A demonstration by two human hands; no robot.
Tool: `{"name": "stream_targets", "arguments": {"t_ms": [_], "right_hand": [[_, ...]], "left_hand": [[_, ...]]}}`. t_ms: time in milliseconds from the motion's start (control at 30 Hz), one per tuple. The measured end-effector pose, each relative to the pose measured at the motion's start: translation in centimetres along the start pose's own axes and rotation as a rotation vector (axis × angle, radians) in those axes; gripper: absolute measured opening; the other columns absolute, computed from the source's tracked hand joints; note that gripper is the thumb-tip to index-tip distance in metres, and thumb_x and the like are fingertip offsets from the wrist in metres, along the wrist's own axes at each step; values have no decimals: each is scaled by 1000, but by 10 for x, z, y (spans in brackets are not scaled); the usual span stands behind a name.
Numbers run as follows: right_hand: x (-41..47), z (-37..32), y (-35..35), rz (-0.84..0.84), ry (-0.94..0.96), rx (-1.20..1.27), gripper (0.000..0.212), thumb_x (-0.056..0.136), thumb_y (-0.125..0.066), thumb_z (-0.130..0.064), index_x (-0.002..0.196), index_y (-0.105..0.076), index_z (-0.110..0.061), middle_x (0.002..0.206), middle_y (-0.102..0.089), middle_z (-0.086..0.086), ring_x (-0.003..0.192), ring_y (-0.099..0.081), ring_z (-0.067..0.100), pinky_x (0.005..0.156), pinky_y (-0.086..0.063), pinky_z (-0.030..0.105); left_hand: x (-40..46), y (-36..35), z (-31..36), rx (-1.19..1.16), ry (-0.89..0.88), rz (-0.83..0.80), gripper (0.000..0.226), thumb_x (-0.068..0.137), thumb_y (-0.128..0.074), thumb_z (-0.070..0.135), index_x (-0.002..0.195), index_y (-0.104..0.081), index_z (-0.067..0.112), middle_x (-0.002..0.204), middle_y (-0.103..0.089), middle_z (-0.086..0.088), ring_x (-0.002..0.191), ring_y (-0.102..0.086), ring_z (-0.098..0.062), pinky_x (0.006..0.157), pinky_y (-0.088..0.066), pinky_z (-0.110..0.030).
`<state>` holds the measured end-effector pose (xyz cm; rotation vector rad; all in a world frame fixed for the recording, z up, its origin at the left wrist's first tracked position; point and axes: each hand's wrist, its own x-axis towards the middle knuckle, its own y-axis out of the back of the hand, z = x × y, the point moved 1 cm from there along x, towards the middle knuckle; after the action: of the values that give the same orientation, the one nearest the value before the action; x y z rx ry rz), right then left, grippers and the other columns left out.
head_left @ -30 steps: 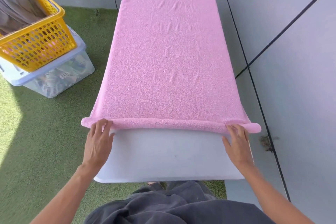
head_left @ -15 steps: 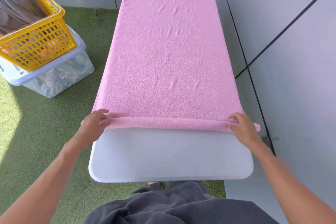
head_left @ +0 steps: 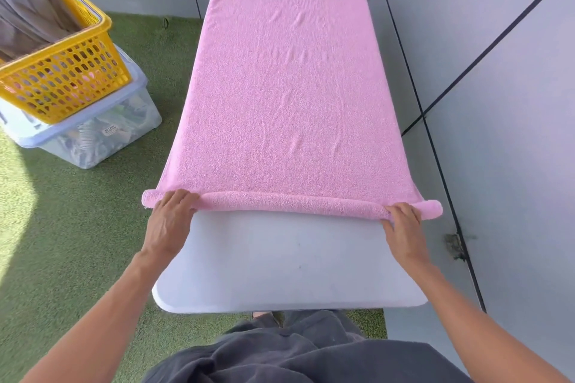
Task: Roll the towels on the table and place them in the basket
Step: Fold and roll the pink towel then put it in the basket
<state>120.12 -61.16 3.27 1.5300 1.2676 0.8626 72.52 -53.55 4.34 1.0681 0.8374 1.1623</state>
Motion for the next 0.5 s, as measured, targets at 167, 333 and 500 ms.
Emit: {"name": "stream_targets", "arguments": {"t_ms": [167,333,500], "right_hand": [[6,18,27,-311,10,0,16,86,-64,-20,91,-68,-5,90,-64,10,88,-57,32,80,-44,39],[20,-2,41,-108,-230,248,13,82,-72,-11,93,-66,-13,100,-57,6,97,-55,25,81,-39,32],[-12,-11,13,87,-25,-170,18,88,-65,-25,103,-70,-16,109,-58,4,110,-45,28,95,-40,43]], "left_hand": [[-5,10,-19,-181,74,-267,25,90,-65,12,114,-68,10,108,-68,-5,105,-59,-29,90,-44,-39],[13,18,-18,-374,277,-165,15,84,-72,14,99,-71,18,101,-62,-2,94,-58,-23,81,-45,-36],[-15,8,9,-40,22,146,12,81,-73,5,93,-71,5,92,-56,-9,84,-49,-31,67,-47,-45]]}}
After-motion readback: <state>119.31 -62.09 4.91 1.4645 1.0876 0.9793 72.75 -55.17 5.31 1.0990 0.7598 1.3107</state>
